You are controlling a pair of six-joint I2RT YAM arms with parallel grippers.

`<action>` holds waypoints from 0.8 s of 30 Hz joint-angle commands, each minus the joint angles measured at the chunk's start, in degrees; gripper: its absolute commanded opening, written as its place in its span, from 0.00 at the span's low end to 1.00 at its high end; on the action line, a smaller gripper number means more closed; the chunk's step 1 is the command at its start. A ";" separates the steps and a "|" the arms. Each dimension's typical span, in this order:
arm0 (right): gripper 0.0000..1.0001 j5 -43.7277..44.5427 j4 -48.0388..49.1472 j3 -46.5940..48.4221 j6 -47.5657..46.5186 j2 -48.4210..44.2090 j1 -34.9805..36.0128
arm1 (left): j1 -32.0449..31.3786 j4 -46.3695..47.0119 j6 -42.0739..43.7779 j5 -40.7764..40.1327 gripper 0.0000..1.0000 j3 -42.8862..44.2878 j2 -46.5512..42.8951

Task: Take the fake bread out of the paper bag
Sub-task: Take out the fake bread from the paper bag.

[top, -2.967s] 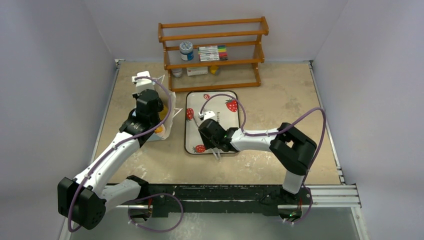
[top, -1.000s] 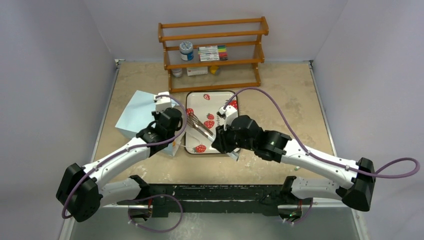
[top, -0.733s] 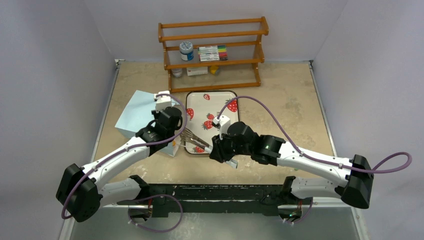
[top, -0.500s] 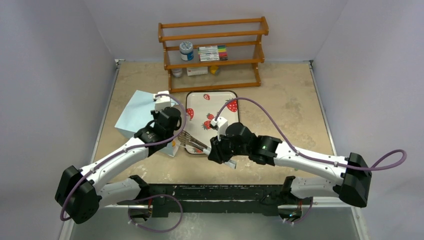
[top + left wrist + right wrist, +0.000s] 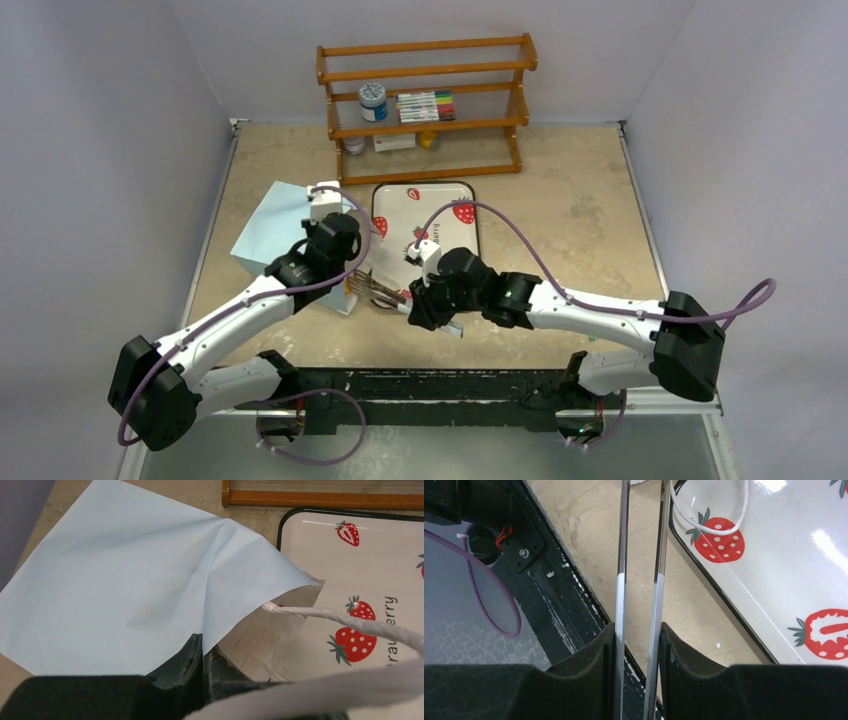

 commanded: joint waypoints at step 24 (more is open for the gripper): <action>0.44 -0.44 5.54 1.33 -5.30 5.25 0.17 | -0.10 -0.34 1.15 3.06 0.00 3.35 -1.18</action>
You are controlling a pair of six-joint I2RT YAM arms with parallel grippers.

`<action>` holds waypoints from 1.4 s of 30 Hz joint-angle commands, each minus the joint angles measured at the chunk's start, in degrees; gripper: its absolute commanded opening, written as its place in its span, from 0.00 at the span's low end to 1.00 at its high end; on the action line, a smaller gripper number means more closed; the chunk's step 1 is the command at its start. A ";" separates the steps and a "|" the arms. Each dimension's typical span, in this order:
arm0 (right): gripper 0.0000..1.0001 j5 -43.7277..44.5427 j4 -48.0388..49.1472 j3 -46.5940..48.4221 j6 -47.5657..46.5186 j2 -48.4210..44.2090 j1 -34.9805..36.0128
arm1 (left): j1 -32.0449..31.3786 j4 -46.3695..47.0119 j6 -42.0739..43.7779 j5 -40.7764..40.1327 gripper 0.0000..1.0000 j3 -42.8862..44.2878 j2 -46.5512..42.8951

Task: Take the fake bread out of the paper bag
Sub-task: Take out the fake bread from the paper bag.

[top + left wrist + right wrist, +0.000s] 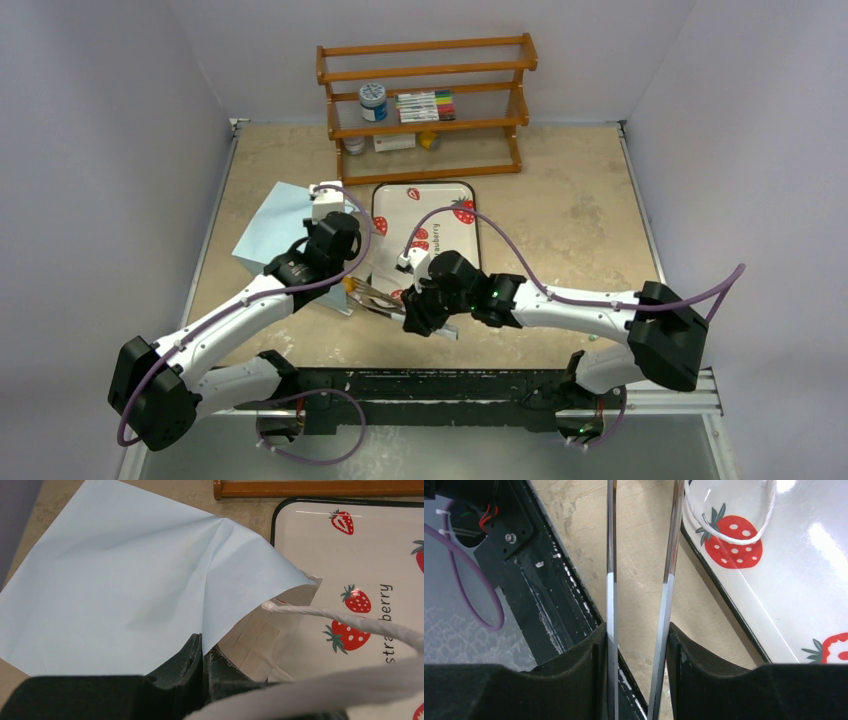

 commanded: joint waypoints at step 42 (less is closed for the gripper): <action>0.52 2.04 4.58 7.37 -5.73 8.70 0.21 | -0.14 4.68 1.17 2.38 0.00 2.44 1.26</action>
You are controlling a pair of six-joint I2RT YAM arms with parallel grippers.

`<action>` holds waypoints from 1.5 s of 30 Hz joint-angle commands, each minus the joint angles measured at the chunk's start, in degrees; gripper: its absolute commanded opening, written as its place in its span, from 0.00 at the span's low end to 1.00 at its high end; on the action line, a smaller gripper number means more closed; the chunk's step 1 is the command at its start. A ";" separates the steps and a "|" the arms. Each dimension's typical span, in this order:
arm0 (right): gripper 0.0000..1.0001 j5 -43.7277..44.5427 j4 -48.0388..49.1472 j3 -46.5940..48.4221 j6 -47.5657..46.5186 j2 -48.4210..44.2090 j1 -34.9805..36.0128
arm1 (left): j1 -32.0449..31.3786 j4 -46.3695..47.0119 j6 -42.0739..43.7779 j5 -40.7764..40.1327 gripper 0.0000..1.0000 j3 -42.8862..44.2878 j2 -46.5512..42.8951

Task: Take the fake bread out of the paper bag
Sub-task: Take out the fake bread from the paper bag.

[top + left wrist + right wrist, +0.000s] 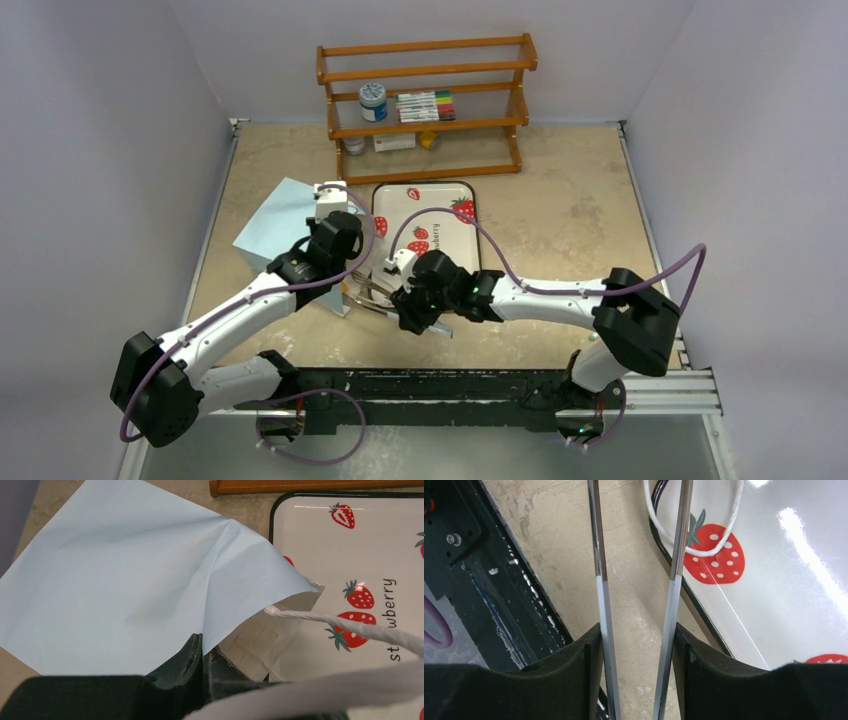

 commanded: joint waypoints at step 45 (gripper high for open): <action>0.11 2.14 -2.70 12.85 -0.99 4.62 0.21 | 0.82 2.72 -3.88 -4.63 0.00 -1.35 -1.68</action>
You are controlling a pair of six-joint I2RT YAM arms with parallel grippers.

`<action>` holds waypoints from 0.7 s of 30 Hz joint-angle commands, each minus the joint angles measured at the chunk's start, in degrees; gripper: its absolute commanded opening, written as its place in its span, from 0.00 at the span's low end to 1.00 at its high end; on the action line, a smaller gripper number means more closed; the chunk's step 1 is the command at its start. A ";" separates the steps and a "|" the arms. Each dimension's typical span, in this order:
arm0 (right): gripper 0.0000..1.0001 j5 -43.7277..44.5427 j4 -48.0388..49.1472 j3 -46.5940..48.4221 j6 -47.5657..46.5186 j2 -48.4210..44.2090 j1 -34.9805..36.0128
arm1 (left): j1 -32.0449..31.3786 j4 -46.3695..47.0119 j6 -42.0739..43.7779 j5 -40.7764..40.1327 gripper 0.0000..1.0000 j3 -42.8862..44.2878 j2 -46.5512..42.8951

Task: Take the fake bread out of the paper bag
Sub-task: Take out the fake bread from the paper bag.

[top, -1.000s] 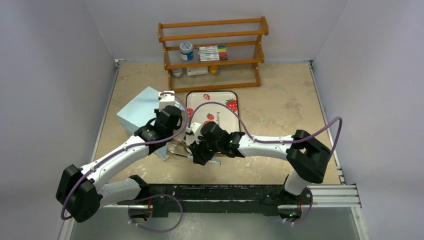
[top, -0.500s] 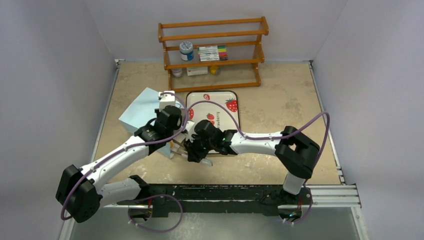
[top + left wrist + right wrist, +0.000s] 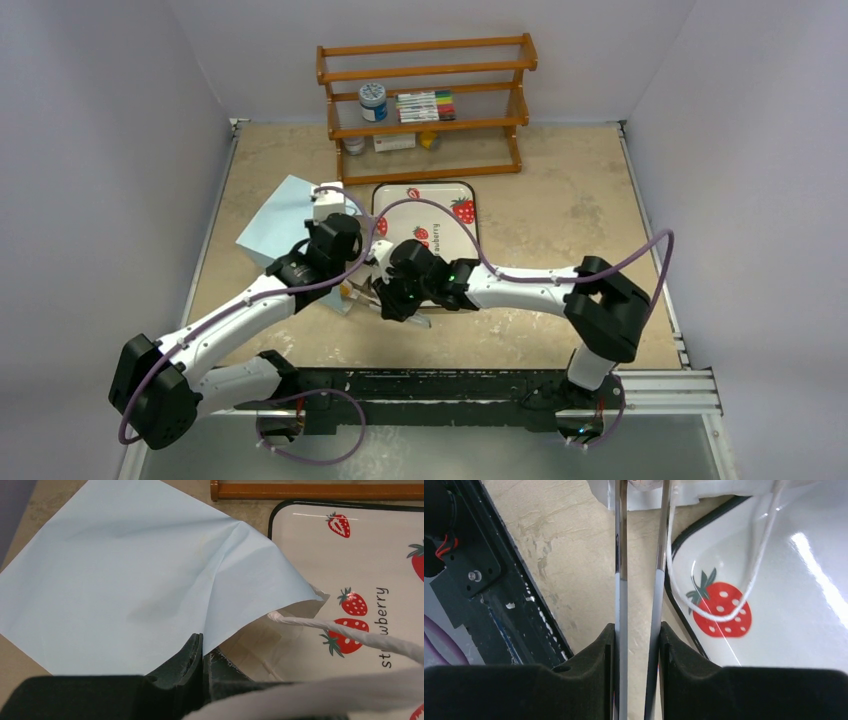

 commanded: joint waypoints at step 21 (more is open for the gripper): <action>0.05 9.97 -10.11 -3.30 8.49 -19.48 -0.02 | 7.67 3.37 -10.78 -7.73 0.00 -0.90 -0.36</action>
